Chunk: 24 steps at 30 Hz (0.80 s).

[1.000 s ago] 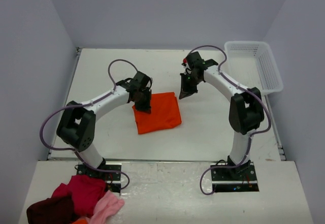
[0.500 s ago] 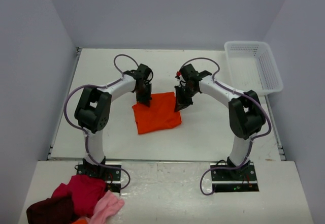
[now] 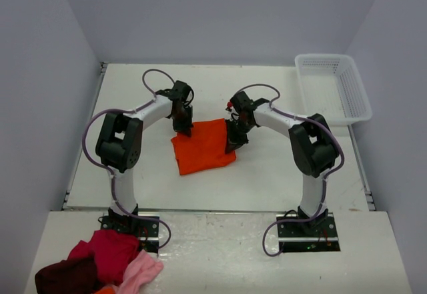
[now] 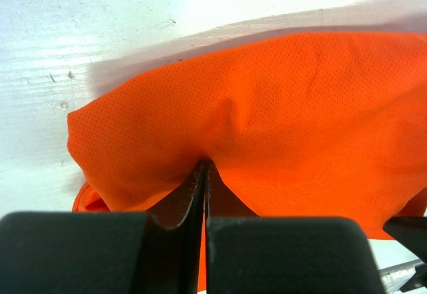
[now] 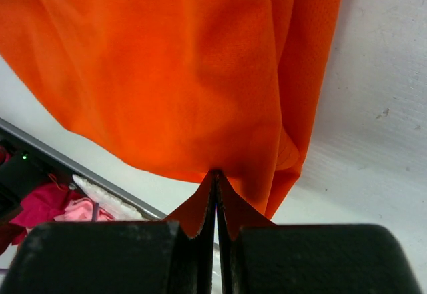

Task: Fold and stack the t-shirts
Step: Smooth out wrinkles on the folded tshirt

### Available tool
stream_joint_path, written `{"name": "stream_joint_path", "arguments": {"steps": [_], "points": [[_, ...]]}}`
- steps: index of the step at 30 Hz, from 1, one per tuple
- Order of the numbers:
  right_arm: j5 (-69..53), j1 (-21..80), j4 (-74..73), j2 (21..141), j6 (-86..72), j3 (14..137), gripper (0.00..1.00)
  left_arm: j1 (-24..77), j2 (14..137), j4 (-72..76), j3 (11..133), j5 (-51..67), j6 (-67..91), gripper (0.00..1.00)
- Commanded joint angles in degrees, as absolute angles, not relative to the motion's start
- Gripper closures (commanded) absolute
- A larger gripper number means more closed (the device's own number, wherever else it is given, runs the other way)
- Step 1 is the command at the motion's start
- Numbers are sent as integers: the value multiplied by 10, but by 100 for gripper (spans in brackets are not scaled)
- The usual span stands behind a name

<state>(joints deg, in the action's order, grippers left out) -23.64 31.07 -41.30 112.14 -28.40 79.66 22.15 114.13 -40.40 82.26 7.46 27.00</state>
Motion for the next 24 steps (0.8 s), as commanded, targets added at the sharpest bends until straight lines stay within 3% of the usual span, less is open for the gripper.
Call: {"name": "stream_joint_path", "arguments": {"steps": [1,15,24], "points": [[-248,312,-391,1137,-295,782,100,217,1131,-401,832,82,251,100],[-166,312,-372,1074,-345,665,100,210,1140,-392,817,83,235,100],[-179,319,-357,988,-317,626,100,209,1116,-406,822,72,229,100]]}}
